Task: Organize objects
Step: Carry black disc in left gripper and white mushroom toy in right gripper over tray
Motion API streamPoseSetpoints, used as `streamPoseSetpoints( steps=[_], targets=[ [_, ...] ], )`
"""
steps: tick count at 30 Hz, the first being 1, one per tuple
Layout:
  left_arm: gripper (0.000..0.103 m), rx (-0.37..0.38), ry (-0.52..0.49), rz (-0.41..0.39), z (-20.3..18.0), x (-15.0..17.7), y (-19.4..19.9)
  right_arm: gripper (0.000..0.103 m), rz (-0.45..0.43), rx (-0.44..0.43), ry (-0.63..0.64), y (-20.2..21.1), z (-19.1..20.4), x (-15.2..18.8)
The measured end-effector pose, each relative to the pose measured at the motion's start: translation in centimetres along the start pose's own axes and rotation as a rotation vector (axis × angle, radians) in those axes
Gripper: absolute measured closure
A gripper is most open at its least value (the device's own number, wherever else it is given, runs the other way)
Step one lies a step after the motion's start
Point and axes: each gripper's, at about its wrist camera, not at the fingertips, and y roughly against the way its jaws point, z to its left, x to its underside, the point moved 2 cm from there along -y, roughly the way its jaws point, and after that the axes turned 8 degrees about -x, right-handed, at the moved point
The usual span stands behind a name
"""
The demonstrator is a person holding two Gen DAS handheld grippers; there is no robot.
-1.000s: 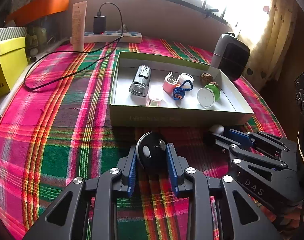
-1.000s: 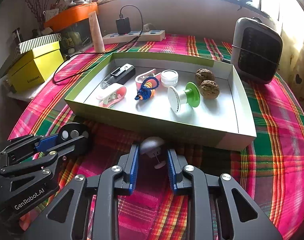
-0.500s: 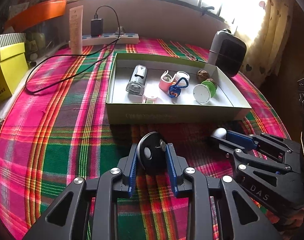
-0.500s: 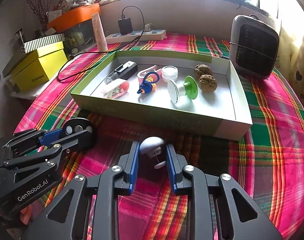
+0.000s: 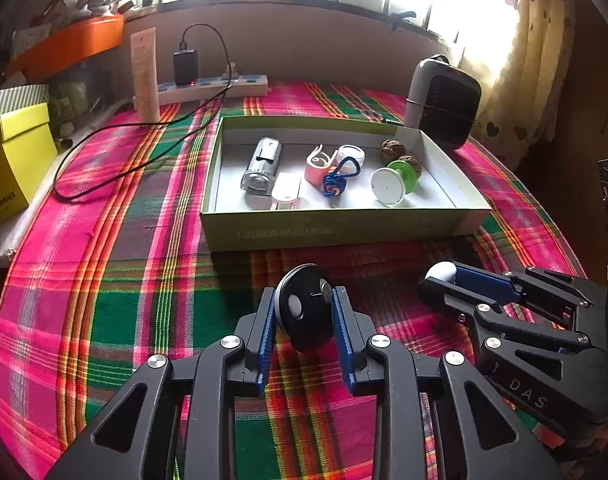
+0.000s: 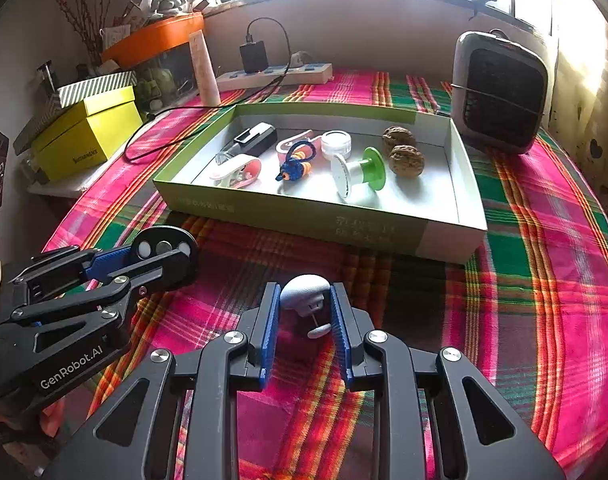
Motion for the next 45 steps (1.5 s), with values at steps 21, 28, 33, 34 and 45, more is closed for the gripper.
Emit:
streamPoseSetpoints(
  steps=[21, 28, 33, 34, 45],
  targets=[
    [0.078, 0.025, -0.012, -0.048, -1.5, -2.9, 1.6, 0.077, -0.083, 0.009, 0.006, 3.3, -1.1, -1.9],
    [0.078, 0.033, -0.019, -0.055, -1.8, -4.1, 1.3, 0.077, -0.097, 0.018, 0.007, 3.5, -1.7, -2.8],
    [0.078, 0.041, -0.028, -0.057, -2.1, -4.9, 1.0, 0.077, -0.101, 0.024, 0.002, 3.4, -2.3, -3.5],
    [0.078, 0.041, -0.028, -0.057, -2.1, -5.0, 0.9, 0.077, -0.102, 0.027, 0.002, 3.3, -2.4, -3.7],
    [0.078, 0.045, -0.024, -0.051, -2.1, -6.4, -0.4, 0.077, -0.105, 0.036, 0.009, 2.7, -3.2, -5.1]
  ],
)
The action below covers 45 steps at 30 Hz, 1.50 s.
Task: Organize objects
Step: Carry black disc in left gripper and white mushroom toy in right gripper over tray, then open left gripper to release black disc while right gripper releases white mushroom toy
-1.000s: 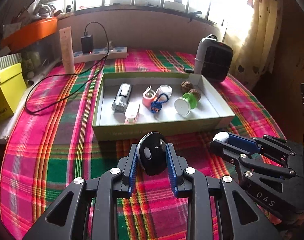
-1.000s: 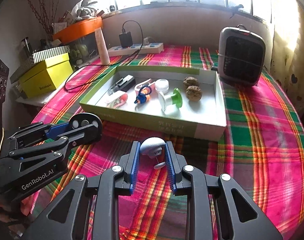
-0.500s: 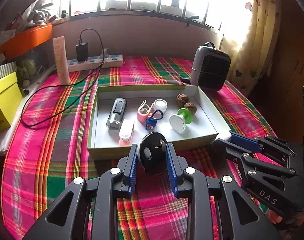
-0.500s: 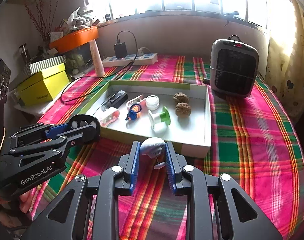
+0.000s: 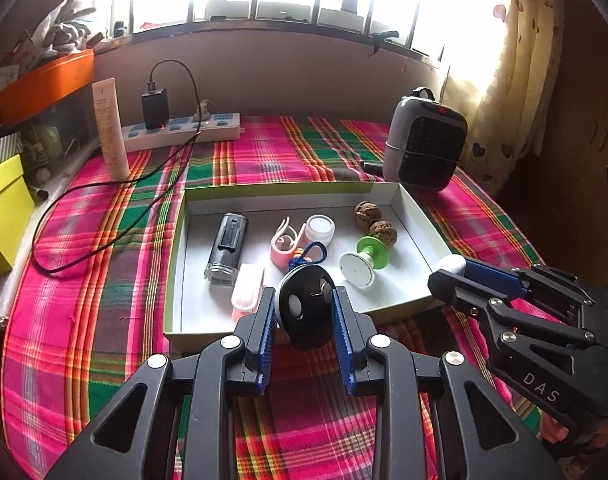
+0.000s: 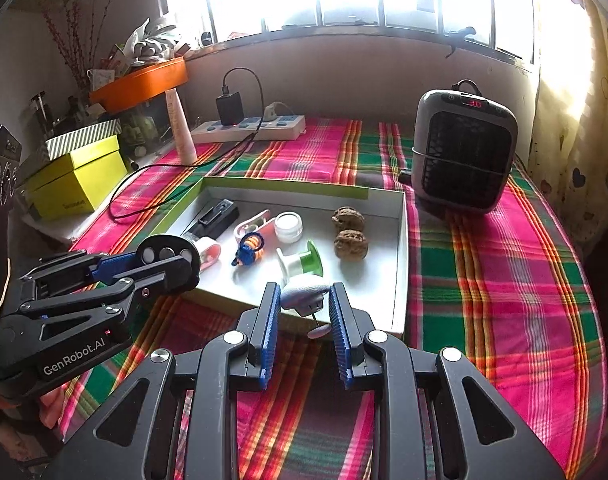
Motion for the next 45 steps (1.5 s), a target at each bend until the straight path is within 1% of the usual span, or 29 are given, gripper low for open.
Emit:
streamPoseSetpoints(
  steps=[12, 22, 45],
  targets=[
    [0.078, 0.006, 0.003, 0.021, 0.3, -0.6, -1.5, 0.077, 0.007, 0.006, -0.013, -1.0, -1.4, -1.1],
    [0.078, -0.002, 0.016, 0.041, 0.8, -0.8, -2.9, 0.077, 0.035, 0.03, -0.024, -2.6, -2.7, -1.9],
    [0.078, -0.002, -0.01, 0.09, 0.3, -0.5, -5.2, 0.077, 0.114, 0.045, 0.002, -5.4, -3.3, -1.9]
  ],
)
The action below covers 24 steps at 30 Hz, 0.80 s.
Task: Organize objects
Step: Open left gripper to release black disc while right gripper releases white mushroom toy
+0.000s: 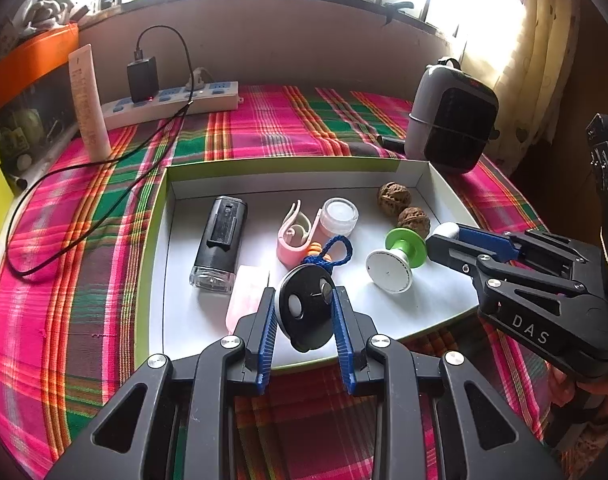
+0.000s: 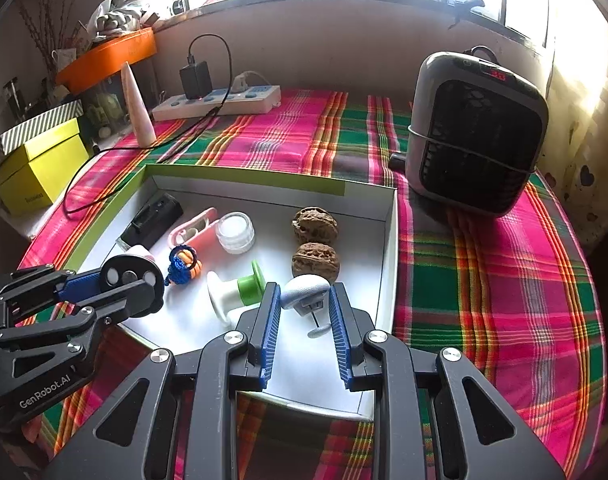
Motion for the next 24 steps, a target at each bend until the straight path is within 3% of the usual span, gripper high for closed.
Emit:
streamPoseSetpoints(
  steps=[24],
  targets=[
    [0.078, -0.007, -0.016, 0.01, -0.3, -0.4, -1.0, 0.077, 0.032, 0.008, 0.023, -1.5, 0.1, 0.0]
  ],
)
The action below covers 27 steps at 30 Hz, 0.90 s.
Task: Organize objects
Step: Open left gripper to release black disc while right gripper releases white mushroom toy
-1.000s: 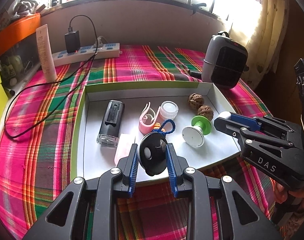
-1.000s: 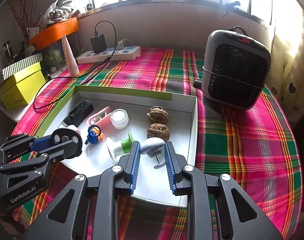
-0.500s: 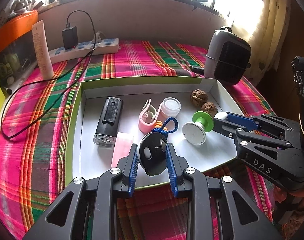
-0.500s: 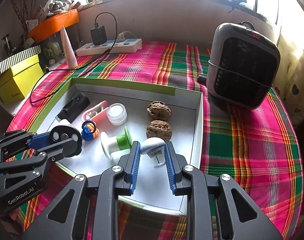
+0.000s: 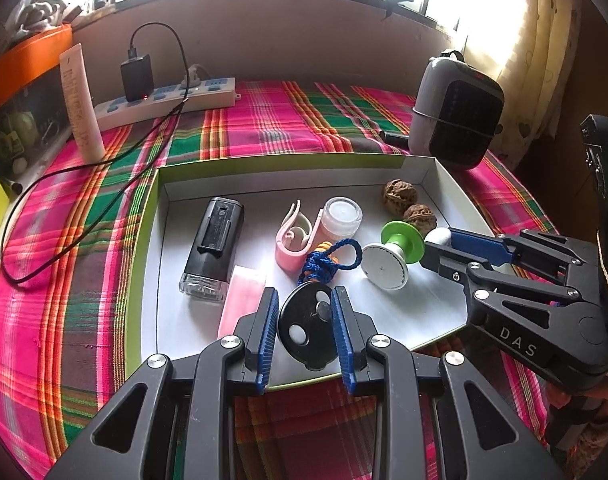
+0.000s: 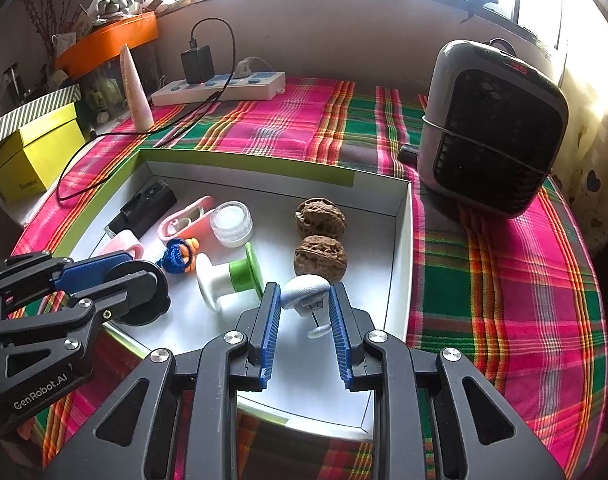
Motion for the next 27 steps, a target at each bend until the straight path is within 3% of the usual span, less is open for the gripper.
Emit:
streamPoseSetpoints(
  steps=[27],
  targets=[
    [0.077, -0.007, 0.0, 0.001, 0.14, 0.15, 0.01, 0.077, 0.008, 0.006, -0.013, -0.02, 0.06, 0.45]
  ],
)
